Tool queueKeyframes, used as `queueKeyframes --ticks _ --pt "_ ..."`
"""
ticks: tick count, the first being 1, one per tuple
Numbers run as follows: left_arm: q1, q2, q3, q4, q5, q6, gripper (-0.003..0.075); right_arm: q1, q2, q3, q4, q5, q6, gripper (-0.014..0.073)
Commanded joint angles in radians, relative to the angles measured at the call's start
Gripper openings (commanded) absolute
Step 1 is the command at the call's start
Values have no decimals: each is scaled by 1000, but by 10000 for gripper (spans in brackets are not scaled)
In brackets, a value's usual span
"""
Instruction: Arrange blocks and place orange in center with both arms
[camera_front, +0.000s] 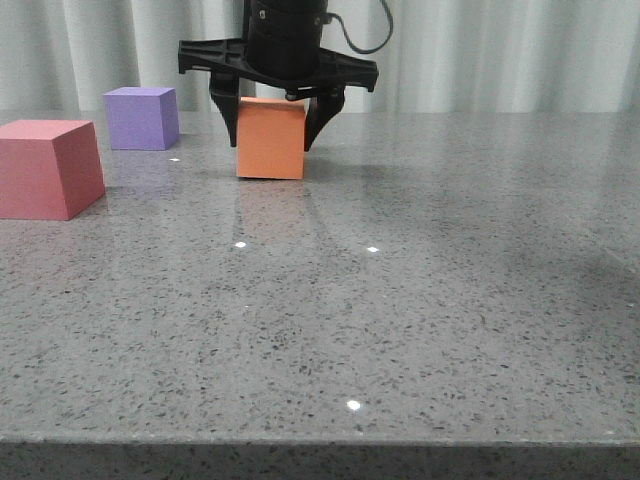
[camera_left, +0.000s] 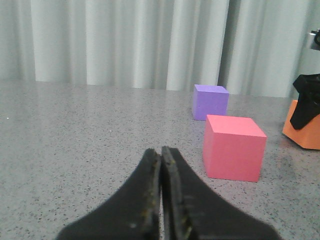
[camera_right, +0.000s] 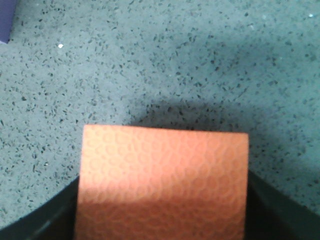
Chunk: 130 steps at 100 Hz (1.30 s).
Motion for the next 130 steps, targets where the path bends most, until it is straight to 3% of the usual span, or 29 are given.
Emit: queueKeyframes --ticks 1,8,45,103,117,130 --pt "4 -31 42 -1 -83 -1 -19 -3 -70 -30 -18 -51 2 619" --pt "4 -31 42 -1 -83 -1 -19 -3 -79 -30 -18 -55 2 669" --pt "4 -31 42 -1 -83 -1 -19 -37 -183 -29 -17 -43 -107 666" --pt "4 -31 42 -1 -83 -1 -19 -170 -333 -16 -58 140 -345 666" --pt "4 -31 42 -1 -83 -1 -19 -202 -410 83 -68 102 -350 666" --pt "4 -31 42 -1 -83 -1 -19 -252 -528 286 -68 11 -350 666"
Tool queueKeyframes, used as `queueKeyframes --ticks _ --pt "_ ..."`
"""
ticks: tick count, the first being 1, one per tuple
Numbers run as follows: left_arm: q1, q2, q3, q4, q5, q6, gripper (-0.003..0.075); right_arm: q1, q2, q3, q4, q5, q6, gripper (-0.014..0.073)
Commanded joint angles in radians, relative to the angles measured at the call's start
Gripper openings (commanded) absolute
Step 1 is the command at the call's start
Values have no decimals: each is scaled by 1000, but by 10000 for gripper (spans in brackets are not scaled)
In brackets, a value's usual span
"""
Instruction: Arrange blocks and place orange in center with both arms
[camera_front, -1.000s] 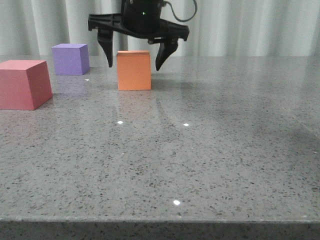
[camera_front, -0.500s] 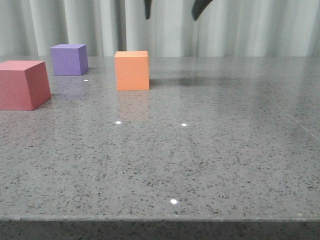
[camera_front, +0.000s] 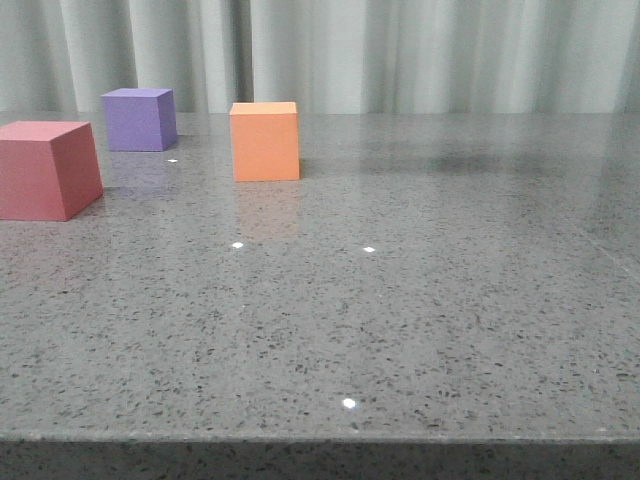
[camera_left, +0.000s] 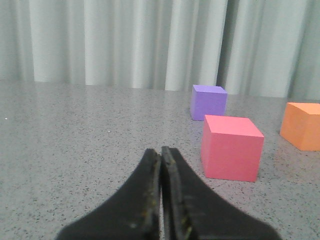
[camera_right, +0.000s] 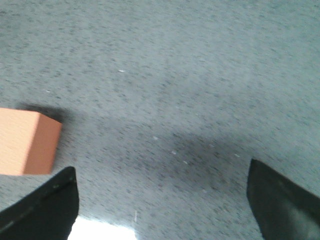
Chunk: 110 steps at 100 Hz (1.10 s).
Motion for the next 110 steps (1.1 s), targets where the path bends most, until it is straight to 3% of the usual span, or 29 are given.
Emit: queueKeyframes --ticks 1,42,65,110 --pt "4 -31 42 -1 -83 -1 -19 -40 -137 100 -36 -104 -12 666" --pt "4 -31 42 -1 -83 -1 -19 -295 -677 854 -1 -488 1 666" --pt "4 -31 42 -1 -83 -1 -19 -321 -1002 1178 -35 -684 1 666" --pt "4 -31 42 -1 -83 -1 -19 -321 -1453 1519 -108 -740 1 666"
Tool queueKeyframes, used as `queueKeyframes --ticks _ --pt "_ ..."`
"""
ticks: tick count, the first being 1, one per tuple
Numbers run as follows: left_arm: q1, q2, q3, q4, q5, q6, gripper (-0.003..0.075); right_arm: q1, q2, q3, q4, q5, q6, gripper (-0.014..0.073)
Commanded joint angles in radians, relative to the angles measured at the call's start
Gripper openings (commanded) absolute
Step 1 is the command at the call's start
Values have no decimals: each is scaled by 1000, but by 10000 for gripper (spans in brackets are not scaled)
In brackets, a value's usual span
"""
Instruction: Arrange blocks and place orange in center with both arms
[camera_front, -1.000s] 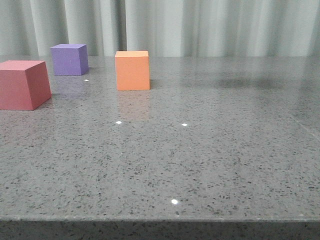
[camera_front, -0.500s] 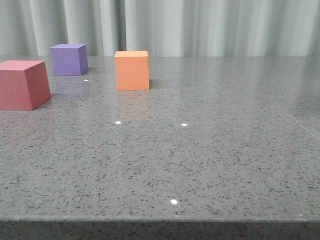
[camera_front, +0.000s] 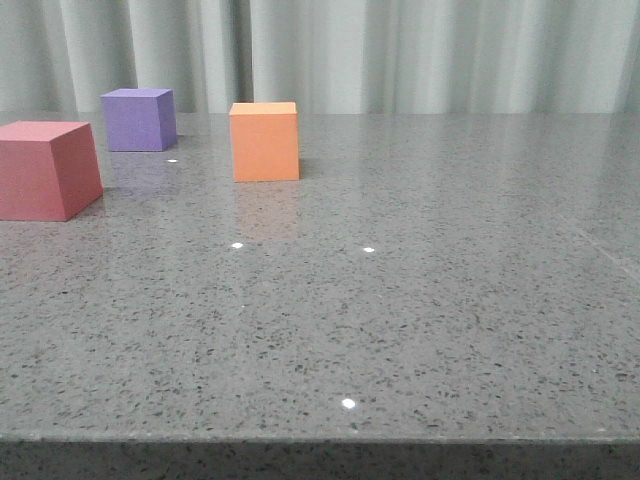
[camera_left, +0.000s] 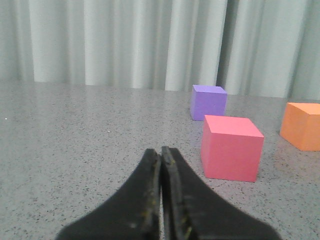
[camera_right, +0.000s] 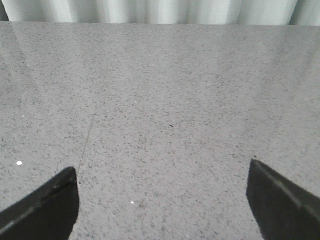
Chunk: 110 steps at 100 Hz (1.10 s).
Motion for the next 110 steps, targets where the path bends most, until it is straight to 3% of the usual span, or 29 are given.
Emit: queueKeyframes --ticks 1,28,38,52,74,110 --pt "4 -31 42 -1 -83 -1 -19 -7 -41 6 -45 -84 -4 666" --pt "4 -31 42 -1 -83 -1 -19 -7 -59 20 -40 -131 6 664" --pt "4 -31 42 -1 -83 -1 -19 -7 -59 20 -37 -148 25 605" --pt "4 -31 42 -1 -83 -1 -19 -7 -59 20 -37 -153 28 386" --pt "4 -31 42 -1 -83 -1 -19 -7 -59 20 -37 -152 28 -68" --pt "4 -31 42 -1 -83 -1 -19 -7 -59 21 -37 -151 28 -67"
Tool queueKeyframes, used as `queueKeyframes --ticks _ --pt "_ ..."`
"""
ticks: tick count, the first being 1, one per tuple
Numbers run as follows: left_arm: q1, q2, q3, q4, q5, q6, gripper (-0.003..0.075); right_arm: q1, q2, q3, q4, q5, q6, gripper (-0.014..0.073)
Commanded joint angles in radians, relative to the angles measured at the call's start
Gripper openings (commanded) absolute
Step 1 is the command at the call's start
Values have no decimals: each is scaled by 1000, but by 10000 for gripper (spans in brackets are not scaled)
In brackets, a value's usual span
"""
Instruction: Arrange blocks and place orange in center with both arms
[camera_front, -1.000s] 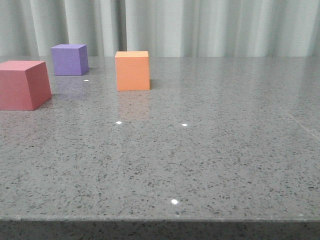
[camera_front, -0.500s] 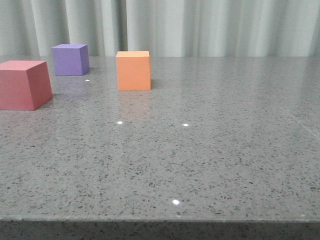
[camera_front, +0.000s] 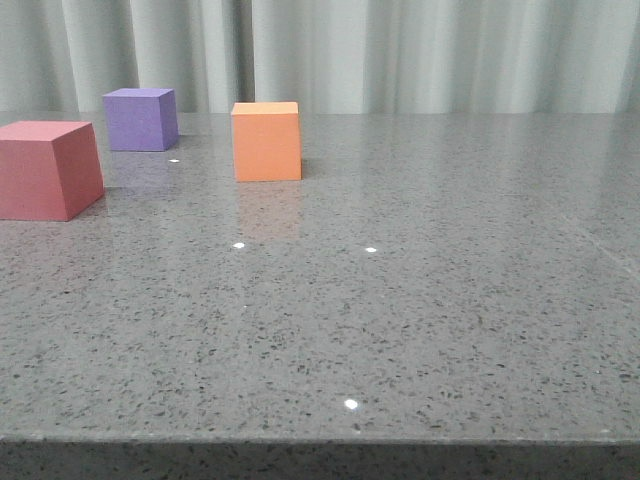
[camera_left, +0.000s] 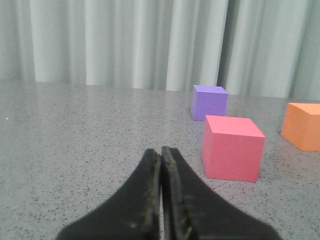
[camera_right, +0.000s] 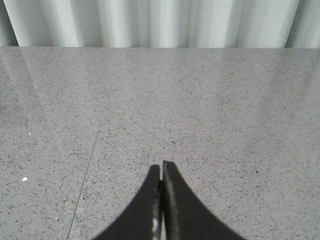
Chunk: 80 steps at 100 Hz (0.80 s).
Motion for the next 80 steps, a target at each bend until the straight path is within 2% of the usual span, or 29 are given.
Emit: queueKeyframes --ticks 1,25,43,59,80 --pt "4 -31 42 -1 -83 -1 -19 -5 0 -21 -21 -79 1 -67" --pt "4 -31 30 -1 -122 -1 -19 -5 0 -21 -21 -79 1 -67" --pt "4 -17 -85 -46 -76 -1 -19 -5 0 -21 -21 -79 1 -67" --pt "4 71 -283 -65 75 -1 -19 -5 0 -21 -21 -79 1 -67" --pt "4 317 -582 -72 348 -1 -19 -5 0 -21 -21 -79 1 -67"
